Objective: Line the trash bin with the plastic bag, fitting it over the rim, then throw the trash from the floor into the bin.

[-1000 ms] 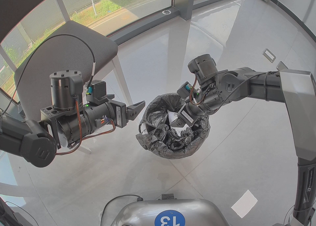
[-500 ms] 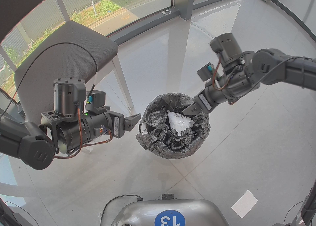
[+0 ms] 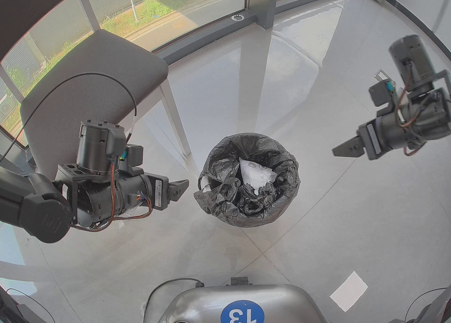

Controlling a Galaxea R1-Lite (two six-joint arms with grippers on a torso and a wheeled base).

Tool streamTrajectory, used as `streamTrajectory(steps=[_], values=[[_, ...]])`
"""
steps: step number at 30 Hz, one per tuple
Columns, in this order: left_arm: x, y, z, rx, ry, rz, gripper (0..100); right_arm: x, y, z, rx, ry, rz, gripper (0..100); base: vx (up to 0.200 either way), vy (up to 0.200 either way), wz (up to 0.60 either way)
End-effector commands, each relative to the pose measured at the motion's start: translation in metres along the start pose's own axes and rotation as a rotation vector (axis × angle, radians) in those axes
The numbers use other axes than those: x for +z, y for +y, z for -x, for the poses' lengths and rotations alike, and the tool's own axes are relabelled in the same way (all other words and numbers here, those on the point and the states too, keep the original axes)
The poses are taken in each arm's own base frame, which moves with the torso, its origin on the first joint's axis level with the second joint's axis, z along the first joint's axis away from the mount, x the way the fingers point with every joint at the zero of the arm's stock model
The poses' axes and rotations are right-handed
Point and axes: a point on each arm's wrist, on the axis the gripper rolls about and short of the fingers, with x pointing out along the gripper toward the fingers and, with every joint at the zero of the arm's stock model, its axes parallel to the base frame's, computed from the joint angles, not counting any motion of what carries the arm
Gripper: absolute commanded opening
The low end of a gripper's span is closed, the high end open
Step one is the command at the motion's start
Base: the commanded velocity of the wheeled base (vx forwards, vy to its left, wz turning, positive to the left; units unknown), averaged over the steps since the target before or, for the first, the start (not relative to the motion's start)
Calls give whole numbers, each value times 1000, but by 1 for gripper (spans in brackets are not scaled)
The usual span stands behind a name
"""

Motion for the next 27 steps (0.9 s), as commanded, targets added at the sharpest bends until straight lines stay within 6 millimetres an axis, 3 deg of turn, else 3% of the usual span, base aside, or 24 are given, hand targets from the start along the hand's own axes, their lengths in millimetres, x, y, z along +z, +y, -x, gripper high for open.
streamTrajectory(steps=[1,6,8,9,10,12,13,14,15,18,22,26,27], values=[[9,3,22,2,-63,73,100,-38,-14,65,-94,-76,-104,100,0,0,0],[27,10,67,63,-201,92,100,-76,-23,109,-178,-142,-137,100,0,0,0],[35,16,98,101,-259,108,100,-99,-28,137,-213,-198,-167,100,0,0,0],[35,16,100,102,-262,109,100,-101,-28,137,-213,-200,-166,100,0,0,0],[38,24,128,122,-289,123,100,-121,-29,155,-238,-240,-183,100,0,0,0],[38,30,153,131,-306,131,100,-139,-28,168,-249,-268,-187,100,0,0,0],[38,30,155,131,-307,132,100,-140,-28,169,-250,-271,-188,100,0,0,0],[37,33,173,139,-323,139,100,-151,-27,177,-254,-289,-189,100,0,0,0],[32,38,196,147,-340,148,100,-168,-25,187,-261,-305,-196,100,0,0,0],[15,42,237,167,-344,147,100,-196,-22,202,-280,-333,-210,100,0,0,0],[-11,52,273,389,-338,131,100,-223,-16,210,-323,-384,-239,100,0,0,0],[-38,57,315,463,-405,106,100,-248,-10,221,-365,-453,-265,100,0,0,0],[-38,57,315,463,-405,106,100,-248,-10,221,-365,-453,-265,100,0,0,0]])
